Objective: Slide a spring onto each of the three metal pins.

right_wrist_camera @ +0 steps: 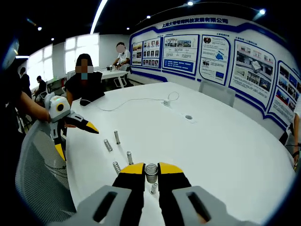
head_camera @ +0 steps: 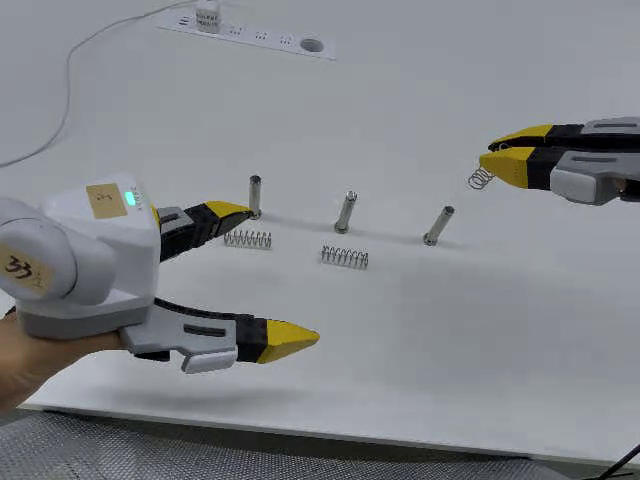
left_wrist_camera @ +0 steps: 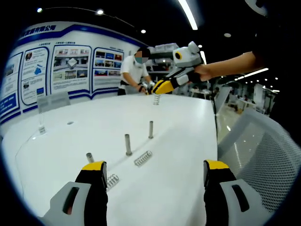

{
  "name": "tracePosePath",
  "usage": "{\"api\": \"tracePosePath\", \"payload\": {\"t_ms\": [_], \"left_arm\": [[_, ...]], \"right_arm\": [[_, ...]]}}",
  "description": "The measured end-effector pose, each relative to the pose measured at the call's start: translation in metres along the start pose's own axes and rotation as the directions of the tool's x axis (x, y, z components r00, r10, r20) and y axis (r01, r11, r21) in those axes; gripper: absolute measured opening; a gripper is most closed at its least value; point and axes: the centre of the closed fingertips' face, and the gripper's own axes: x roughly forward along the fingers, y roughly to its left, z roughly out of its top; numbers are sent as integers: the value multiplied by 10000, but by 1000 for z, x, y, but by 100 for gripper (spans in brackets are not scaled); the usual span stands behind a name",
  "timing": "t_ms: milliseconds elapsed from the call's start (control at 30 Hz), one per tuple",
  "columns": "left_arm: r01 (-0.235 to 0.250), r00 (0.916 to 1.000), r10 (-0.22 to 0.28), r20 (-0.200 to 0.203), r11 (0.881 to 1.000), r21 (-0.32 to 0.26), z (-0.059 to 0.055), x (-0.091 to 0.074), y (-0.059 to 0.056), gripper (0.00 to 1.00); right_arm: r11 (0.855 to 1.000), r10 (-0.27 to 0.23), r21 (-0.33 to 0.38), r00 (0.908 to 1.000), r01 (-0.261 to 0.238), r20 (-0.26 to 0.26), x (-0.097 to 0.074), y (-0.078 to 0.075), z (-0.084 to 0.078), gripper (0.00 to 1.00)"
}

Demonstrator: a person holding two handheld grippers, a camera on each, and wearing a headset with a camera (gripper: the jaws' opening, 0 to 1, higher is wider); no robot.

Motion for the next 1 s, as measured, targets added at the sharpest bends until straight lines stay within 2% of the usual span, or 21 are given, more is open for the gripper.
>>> {"api": "tracePosePath", "payload": {"t_ms": [67,100,200,400,533,600,700,1000], "left_arm": [[-99,9992,109,377,9996,-260,6,-1,2,88],[-182,9990,193,407,9994,-284,7,-2,4,88],[-417,9986,425,322,9988,-259,5,-3,9,93],[-484,9988,487,83,9983,-310,-1,-3,11,93],[-594,9982,597,50,9974,-420,-2,-5,14,93],[-722,9974,723,-7,9963,-475,-4,-5,19,93],[-862,9962,867,49,9943,-626,-3,-6,23,94],[-970,9953,970,-36,9927,-723,-7,-7,25,94]], "right_arm": [[9999,-34,124,10000,35,-47,4,-3,-3,10],[9999,-56,152,10000,57,-57,5,-5,-5,10],[9996,26,269,9998,-21,-179,12,-6,-10,10],[9992,141,389,9991,-126,-396,24,-9,-20,10],[9970,313,732,9976,-267,-622,32,-7,-30,10],[9972,215,730,9961,-152,-853,34,-7,-37,10],[9954,238,949,9961,-157,-850,35,-7,-41,10],[9974,170,712,9942,-95,-1063,39,-7,-48,10]]}}
